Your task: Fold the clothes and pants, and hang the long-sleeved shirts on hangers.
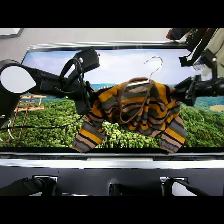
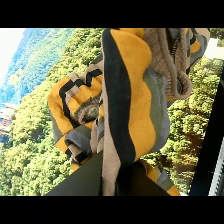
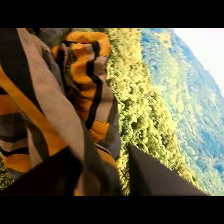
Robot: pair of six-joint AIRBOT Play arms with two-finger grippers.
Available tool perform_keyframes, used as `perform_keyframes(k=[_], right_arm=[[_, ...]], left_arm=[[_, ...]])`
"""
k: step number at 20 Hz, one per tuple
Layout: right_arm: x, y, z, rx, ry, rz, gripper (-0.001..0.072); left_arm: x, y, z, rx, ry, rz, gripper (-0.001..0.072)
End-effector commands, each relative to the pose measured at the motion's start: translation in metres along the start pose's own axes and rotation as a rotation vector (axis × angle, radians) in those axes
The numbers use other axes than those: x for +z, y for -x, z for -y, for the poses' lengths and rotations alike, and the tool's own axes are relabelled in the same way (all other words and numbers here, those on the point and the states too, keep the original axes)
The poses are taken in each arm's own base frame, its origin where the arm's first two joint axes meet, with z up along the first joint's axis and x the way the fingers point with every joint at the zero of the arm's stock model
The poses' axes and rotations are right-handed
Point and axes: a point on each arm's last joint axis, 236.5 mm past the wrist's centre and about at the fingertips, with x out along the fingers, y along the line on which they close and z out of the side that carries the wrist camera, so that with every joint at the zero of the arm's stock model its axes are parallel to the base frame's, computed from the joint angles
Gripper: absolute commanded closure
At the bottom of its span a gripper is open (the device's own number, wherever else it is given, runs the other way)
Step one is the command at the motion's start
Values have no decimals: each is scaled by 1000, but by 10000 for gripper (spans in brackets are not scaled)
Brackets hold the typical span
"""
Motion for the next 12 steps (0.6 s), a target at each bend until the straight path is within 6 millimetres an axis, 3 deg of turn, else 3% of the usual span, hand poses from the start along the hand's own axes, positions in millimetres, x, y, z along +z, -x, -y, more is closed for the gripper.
perform_keyframes(k=[1,3,6,8,11,12], right_arm=[[-5,-15,-13,59,39,-50,591],[-6,-13,-19,79,39,-56,684],[-2,-1,-20,24,78,-81,685],[-1,11,-25,-20,104,-119,685],[5,38,-38,-108,131,-175,689],[6,49,-43,-149,155,-203,689]], left_arm=[[0,0,0,1,0,1,680],[0,0,0,1,0,1,680],[1,0,0,0,1,2,660],[0,0,0,1,2,1,471],[3,0,-3,15,63,13,304],[7,1,-8,32,140,31,142]])
